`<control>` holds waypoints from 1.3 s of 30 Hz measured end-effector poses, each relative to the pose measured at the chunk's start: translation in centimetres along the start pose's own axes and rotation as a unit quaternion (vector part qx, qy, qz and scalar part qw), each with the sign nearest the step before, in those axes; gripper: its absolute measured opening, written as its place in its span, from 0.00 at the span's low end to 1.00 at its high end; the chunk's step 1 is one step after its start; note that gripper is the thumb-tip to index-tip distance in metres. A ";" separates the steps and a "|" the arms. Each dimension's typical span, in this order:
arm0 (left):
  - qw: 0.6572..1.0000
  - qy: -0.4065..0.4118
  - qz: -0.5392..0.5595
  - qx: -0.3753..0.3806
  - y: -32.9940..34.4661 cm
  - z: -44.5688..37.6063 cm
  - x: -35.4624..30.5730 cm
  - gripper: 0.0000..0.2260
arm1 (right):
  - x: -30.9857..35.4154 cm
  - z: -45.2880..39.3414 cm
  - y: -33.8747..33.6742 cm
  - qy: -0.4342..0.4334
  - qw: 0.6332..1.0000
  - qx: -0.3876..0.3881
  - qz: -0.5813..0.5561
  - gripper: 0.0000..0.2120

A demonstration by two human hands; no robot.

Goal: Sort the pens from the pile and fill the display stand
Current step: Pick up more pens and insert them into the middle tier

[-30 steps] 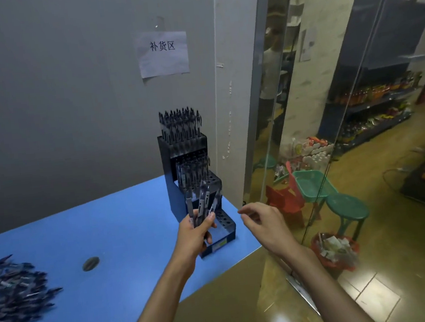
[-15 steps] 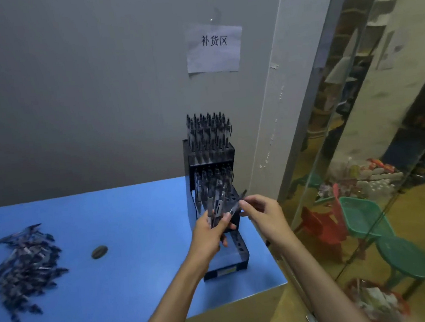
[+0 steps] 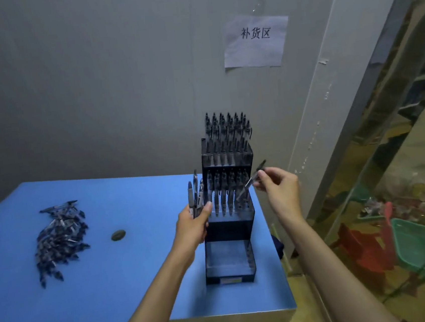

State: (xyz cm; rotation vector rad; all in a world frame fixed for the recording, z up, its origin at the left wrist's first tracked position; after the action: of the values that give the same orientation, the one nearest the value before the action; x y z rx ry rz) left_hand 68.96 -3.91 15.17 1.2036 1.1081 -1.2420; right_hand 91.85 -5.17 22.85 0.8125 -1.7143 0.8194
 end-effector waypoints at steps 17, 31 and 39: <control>0.996 0.042 0.056 -0.055 -3.0 -0.9 -0.3 0.09 | -0.6 -2.8 1.5 -0.127 0.978 0.051 0.155 0.07; 0.998 0.045 0.034 -0.034 -3.7 -1.1 -1.0 0.13 | -1.9 -3.1 2.1 -0.115 0.968 0.064 0.215 0.07; 0.999 0.036 0.030 0.007 -2.9 -1.1 -1.4 0.11 | -3.9 -2.4 2.9 -0.064 0.948 0.093 0.297 0.07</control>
State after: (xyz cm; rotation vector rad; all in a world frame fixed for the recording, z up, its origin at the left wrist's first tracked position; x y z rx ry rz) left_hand 66.08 -2.60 16.39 1.2912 1.1084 -1.1698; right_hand 91.61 -1.13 19.25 0.4703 -2.0549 1.3753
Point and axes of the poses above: each hand's wrist, its own z-axis away from the middle knuckle, its own y-axis out of the palm, x = y × z, the point moved 5 cm from there along -z, towards the middle knuckle, and after that the axes turned 4 degrees about y, right-handed, at the moved point
